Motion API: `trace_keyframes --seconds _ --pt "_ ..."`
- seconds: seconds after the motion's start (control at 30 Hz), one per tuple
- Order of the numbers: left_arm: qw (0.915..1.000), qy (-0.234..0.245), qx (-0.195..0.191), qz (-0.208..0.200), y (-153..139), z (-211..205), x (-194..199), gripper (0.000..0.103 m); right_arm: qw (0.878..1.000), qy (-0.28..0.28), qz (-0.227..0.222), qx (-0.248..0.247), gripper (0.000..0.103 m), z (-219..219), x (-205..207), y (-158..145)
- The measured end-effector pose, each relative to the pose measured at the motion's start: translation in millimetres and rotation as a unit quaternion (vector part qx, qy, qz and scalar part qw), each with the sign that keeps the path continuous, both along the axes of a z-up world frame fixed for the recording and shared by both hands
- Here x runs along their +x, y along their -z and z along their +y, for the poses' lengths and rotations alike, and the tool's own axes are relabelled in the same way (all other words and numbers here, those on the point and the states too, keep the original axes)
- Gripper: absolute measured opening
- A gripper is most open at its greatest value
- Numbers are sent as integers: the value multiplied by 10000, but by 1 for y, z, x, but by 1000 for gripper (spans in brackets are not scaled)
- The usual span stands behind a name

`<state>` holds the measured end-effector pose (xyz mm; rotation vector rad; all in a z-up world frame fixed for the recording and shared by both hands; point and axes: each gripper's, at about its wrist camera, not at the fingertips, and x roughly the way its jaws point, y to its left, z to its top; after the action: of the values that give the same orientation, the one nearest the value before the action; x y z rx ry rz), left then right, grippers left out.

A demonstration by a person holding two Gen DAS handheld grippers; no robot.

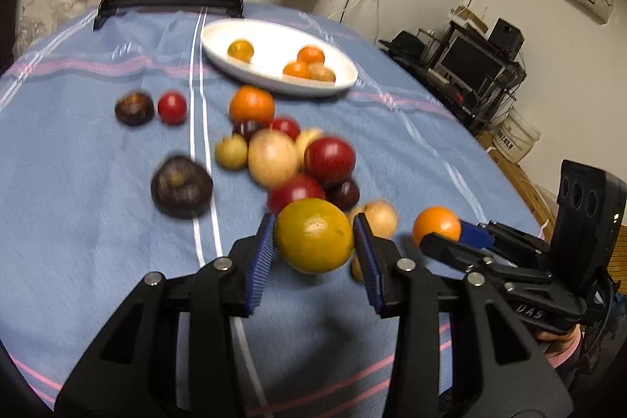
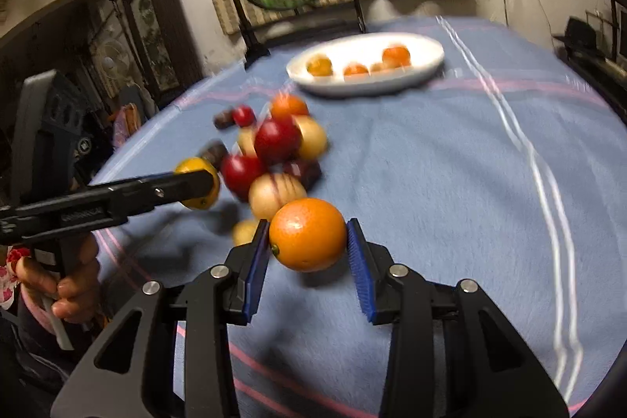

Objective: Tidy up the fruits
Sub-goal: 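Carry both fruits onto the white plate and open both grippers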

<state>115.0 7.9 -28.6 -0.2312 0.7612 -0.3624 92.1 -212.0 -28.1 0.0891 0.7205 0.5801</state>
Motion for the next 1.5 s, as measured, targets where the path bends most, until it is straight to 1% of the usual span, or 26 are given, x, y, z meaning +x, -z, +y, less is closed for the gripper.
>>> trace_keyframes --seconds 0.1,0.17,0.2,0.27,0.3,0.37,0.4,0.47,0.57,0.63,0.73,0.8,0.9,1.07,1.33,1.37,1.4,1.47,1.5 --pt "9997 -37 68 -222 -23 4 19 41 9983 108 -571 2 40 1 14 -34" --pt "9992 -101 169 -353 -36 3 39 41 9964 237 -814 -11 40 1 28 -48" --pt "9988 -123 242 -397 -41 2 51 41 9952 348 -920 9 40 1 43 -57" --pt "9985 -111 349 -403 -49 -2 76 41 9934 498 -1033 51 40 2 68 -68" --pt "9985 -106 378 -387 -53 -5 96 41 9927 560 -1066 33 40 5 81 -71" --pt "9982 -139 459 -347 -57 -11 127 41 9908 765 -1110 -95 40 11 116 -73" --pt "9982 -156 488 -307 -57 -13 140 41 9907 818 -1083 -127 40 12 127 -73" --pt "9985 -213 480 -126 -55 -18 177 41 9910 956 -924 -161 40 15 160 -66" --pt "9976 -309 612 70 -49 -27 217 42 9936 980 -534 -161 40 19 205 -51" --pt "9959 -347 817 145 -42 -33 235 42 9943 1025 -274 -60 39 20 228 -39" --pt "9945 -351 909 388 -30 -38 257 42 9940 1091 -11 -62 39 21 247 -25" --pt "9931 -344 977 544 -21 -42 269 42 9931 1161 108 -151 39 21 253 -18" --pt "9920 -320 1026 662 -13 -45 279 42 9922 1207 292 -104 39 19 260 -10" --pt "9899 -352 1060 876 2 -47 293 42 9913 1244 413 -143 39 17 270 -2" --pt "9888 -376 1086 949 6 -49 294 43 9909 1229 493 -238 41 18 275 4" --pt "9889 -397 1075 944 6 -49 293 46 9912 1213 481 -221 41 18 275 4" --pt "9892 -445 1063 907 4 -47 291 55 9911 1218 490 -214 41 18 276 4" --pt "9907 -613 1004 688 -8 -40 283 67 9914 1225 453 -85 43 14 273 -1" --pt "9912 -659 968 619 -13 -37 278 68 9916 1237 370 -22 44 12 269 -5"
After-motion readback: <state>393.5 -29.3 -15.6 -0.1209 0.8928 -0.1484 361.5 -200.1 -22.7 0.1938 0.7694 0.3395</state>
